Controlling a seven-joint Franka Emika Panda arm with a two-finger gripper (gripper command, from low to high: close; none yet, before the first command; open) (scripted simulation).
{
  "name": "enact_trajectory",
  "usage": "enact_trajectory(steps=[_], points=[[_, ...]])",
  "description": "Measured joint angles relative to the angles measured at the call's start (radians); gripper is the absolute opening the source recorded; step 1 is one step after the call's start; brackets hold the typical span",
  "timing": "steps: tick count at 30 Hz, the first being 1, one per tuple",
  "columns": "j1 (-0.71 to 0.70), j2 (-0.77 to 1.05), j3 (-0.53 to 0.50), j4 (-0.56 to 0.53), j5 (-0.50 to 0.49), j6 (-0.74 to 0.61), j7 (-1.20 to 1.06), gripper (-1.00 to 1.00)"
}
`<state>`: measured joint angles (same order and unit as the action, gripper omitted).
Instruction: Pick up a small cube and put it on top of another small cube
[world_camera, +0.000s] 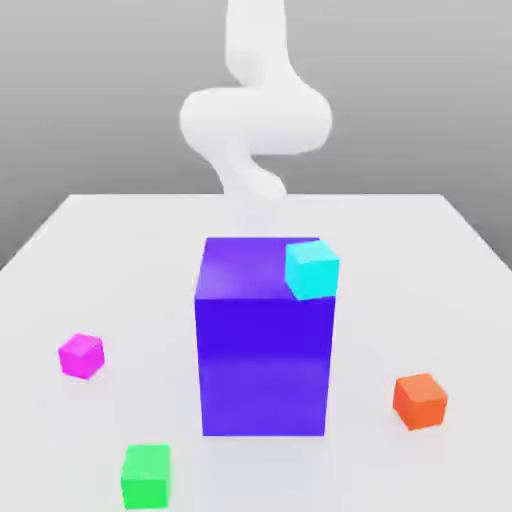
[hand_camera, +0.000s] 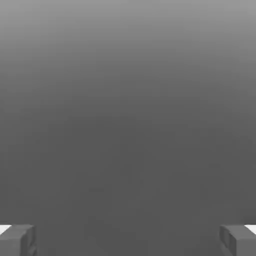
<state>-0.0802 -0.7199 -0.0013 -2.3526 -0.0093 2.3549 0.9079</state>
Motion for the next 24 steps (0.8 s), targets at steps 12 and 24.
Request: enact_trajectory(steps=[12, 24], points=[[-0.369, 0.396, -0.049, -0.258, -0.047, 0.271, 0.532, 0.0], [-0.627, 0.792, -0.146, -0.473, 0.057, 0.549, 0.891, 0.0]])
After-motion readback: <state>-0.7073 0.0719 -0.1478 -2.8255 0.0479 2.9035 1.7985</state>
